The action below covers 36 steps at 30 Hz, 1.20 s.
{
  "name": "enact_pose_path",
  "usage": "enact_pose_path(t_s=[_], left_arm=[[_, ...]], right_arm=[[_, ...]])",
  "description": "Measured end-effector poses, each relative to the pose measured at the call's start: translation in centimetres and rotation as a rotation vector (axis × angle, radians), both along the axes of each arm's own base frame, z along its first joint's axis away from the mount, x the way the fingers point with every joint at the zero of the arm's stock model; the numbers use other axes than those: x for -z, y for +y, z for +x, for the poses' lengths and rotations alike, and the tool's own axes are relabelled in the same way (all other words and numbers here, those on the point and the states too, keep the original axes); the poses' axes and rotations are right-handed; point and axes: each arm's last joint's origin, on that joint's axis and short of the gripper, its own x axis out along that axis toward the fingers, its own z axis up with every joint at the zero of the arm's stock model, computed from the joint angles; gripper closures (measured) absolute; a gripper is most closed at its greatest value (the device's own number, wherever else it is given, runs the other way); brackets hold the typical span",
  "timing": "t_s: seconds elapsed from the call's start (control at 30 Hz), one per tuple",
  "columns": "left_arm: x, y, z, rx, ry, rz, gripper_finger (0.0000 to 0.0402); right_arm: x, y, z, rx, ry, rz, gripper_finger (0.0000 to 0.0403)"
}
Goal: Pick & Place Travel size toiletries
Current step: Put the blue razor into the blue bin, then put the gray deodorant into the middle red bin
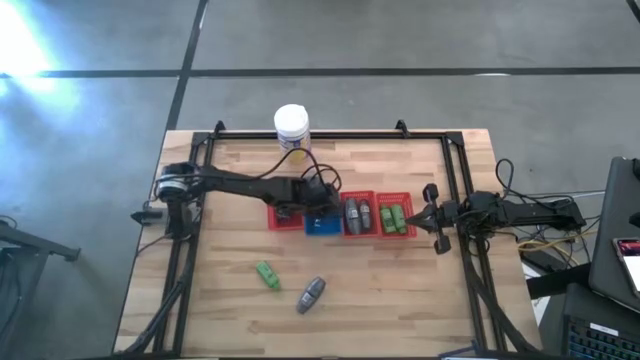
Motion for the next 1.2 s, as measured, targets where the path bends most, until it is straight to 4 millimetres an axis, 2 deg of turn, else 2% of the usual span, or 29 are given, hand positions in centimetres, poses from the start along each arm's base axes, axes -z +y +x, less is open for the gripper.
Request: enact_pose_path(t_s=[0.27, 0.7, 0.9, 1.2], left_arm=[[1.6, -0.1, -0.4, -0.017, -0.009, -0.048, 0.0356], [2.0, 0.0, -0.7, -0.044, 0.008, -0.004, 0.0278], [0.1, -0.5, -0.4, 0.028, -0.037, 0.025, 0.0251], [-3.5, -1.9, 0.6, 0.200, -0.115, 0.127, 0.0248]], right_arm=[[0.0, 0.0, 0.0, 0.000, 0.000, 0.000, 0.0394], [0.0, 0.0, 0.0, 0.000, 0.000, 0.000, 0.0394], [0.0, 0.0, 0.0, 0.000, 0.000, 0.000, 0.0394], [0.0, 0.0, 0.0, 0.000, 0.001, 0.000, 0.0394]])
